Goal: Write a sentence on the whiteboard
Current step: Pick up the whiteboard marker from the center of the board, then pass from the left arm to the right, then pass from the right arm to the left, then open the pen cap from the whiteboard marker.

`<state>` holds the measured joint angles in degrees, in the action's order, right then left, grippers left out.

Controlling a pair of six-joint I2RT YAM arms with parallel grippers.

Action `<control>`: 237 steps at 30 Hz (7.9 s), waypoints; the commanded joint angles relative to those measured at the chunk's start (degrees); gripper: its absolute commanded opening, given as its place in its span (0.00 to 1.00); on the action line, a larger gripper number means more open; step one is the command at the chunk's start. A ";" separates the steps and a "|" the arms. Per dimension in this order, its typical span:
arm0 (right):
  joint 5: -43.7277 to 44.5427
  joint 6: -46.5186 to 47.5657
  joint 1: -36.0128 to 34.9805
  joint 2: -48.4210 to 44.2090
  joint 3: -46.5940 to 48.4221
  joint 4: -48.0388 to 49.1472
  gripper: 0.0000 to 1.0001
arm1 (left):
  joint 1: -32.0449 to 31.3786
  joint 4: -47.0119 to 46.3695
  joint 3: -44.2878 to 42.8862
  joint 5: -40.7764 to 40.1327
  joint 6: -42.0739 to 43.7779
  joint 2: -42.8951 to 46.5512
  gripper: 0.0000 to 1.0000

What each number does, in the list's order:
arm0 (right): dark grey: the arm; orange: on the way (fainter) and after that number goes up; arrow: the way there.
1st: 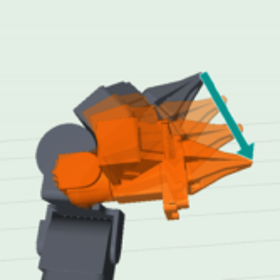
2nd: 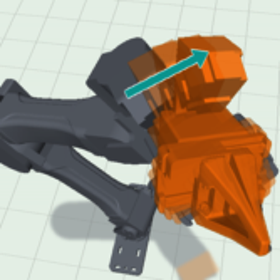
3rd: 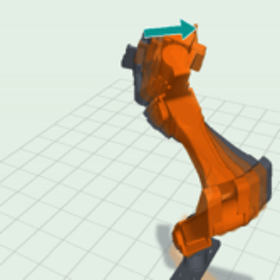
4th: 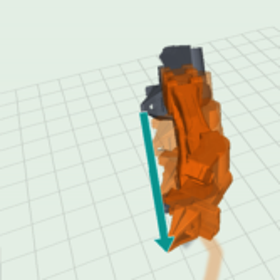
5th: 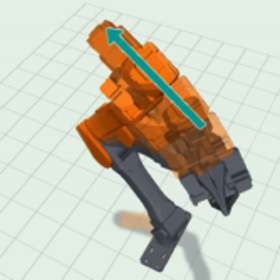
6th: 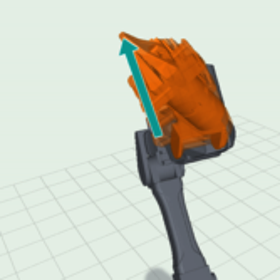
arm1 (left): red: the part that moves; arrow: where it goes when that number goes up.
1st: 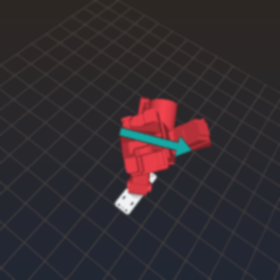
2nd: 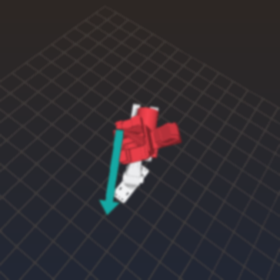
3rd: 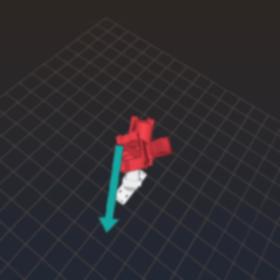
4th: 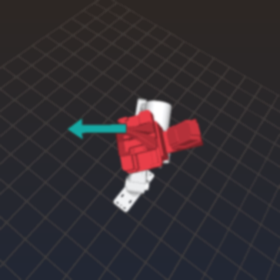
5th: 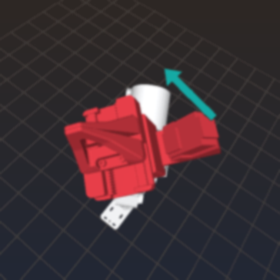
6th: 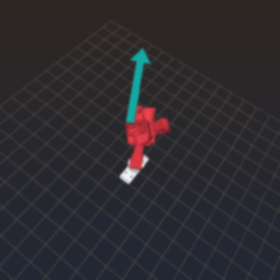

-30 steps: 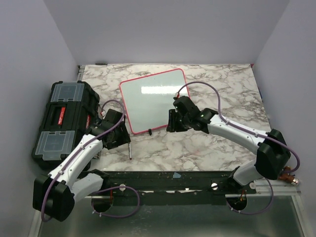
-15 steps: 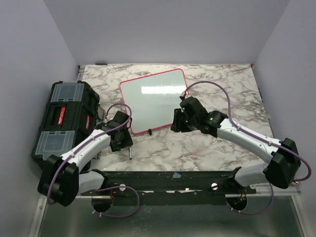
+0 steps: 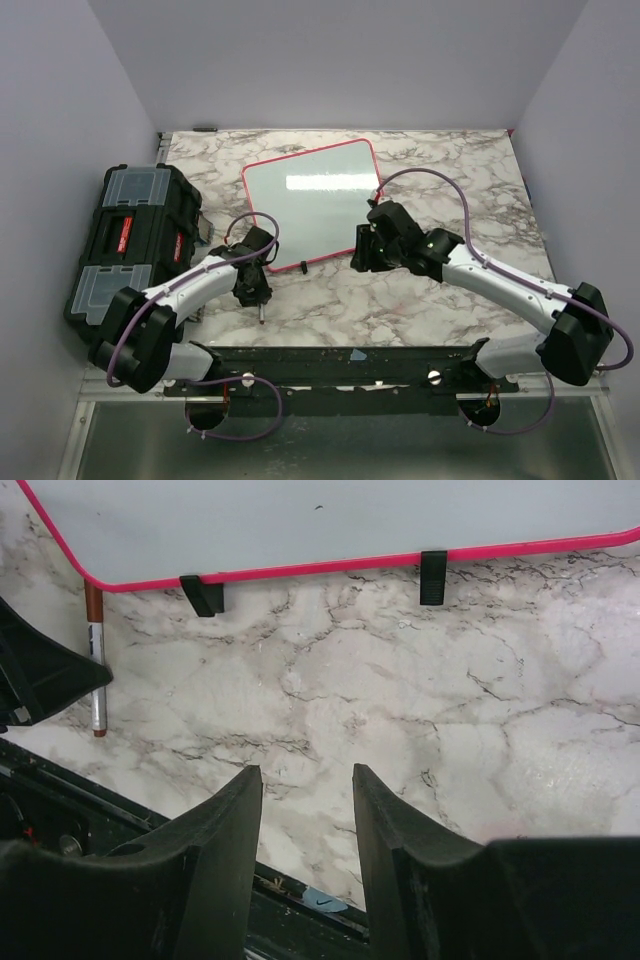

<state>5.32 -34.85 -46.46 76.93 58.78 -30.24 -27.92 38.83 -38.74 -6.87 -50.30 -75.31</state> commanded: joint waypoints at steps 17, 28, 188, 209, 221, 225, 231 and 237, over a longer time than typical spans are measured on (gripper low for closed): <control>-3.73 4.05 -0.39 -10.82 -4.55 2.59 0.45 | -1.17 4.41 -0.54 -1.48 -5.80 11.52 0.00; -20.80 3.35 -0.39 -12.64 -8.25 17.42 0.46 | -1.17 8.91 -3.47 1.95 -6.88 27.94 0.00; -18.21 -11.55 -7.75 -16.77 -1.80 38.55 0.75 | 7.93 -6.28 -36.65 47.26 0.74 22.24 0.00; -29.16 -17.55 -7.69 -11.45 1.99 51.62 0.62 | 7.97 -21.04 -31.59 50.43 -5.97 29.19 0.00; -30.59 -18.39 -7.71 -7.83 5.41 54.32 0.49 | 7.97 -26.18 -27.05 46.53 -7.92 32.20 0.00; -30.55 -18.56 -7.70 -7.24 5.73 54.92 0.47 | 7.99 -26.98 -26.30 46.08 -8.06 32.33 0.00; -30.56 -18.69 -7.75 -6.88 5.90 55.64 0.44 | 7.97 -26.61 -25.60 44.96 -7.40 32.67 0.00; -29.85 -18.68 -7.69 -7.23 5.91 56.82 0.44 | 7.98 -25.33 -24.91 42.81 -6.39 33.63 0.00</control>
<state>-23.70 -53.17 -53.91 69.45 62.54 23.00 -19.84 12.56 -64.93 37.89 -57.87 -42.48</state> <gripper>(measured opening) 0.444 0.164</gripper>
